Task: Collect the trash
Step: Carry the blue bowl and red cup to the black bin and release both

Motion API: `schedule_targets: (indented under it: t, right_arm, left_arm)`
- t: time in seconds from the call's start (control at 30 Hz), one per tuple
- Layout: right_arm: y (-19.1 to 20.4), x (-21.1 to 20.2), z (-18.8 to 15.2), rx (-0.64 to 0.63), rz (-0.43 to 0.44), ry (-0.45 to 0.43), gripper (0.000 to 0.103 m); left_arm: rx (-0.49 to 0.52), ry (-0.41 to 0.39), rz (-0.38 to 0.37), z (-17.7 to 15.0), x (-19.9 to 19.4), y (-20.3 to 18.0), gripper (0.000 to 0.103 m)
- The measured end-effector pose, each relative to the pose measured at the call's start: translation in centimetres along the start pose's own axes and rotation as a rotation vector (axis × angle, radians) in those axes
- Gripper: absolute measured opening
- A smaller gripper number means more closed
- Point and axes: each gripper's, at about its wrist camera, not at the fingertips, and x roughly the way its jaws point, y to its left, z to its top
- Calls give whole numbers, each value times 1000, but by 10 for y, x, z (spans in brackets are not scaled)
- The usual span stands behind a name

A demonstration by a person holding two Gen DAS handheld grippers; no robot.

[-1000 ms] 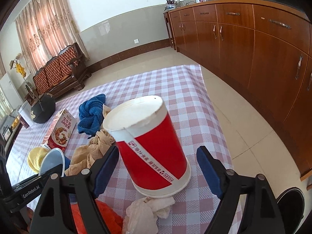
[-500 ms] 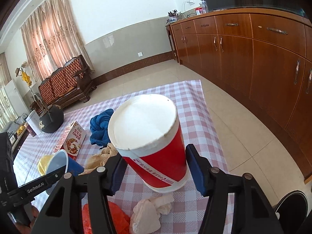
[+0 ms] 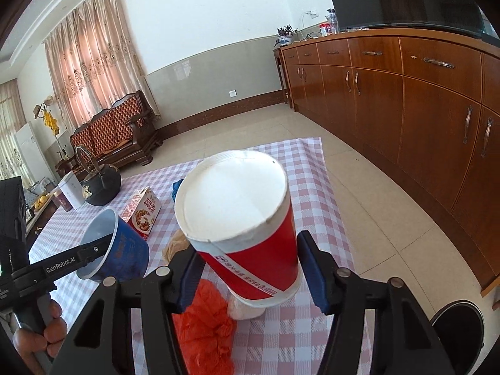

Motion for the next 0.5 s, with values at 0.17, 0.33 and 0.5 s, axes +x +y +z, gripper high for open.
schedule_targets:
  t: [0.17, 0.33, 0.5]
  right_arm:
    - [-8, -28, -19, 24, -10, 13, 60]
    - [-20, -56, -37, 43, -32, 14, 60]
    - [-37, -85, -52, 67, -62, 5, 60]
  left_arm:
    - [23, 13, -28, -13, -12, -18, 12]
    - [46, 30, -64, -29, -22, -40, 12]
    - [75, 53, -107, -46, -27, -68, 12]
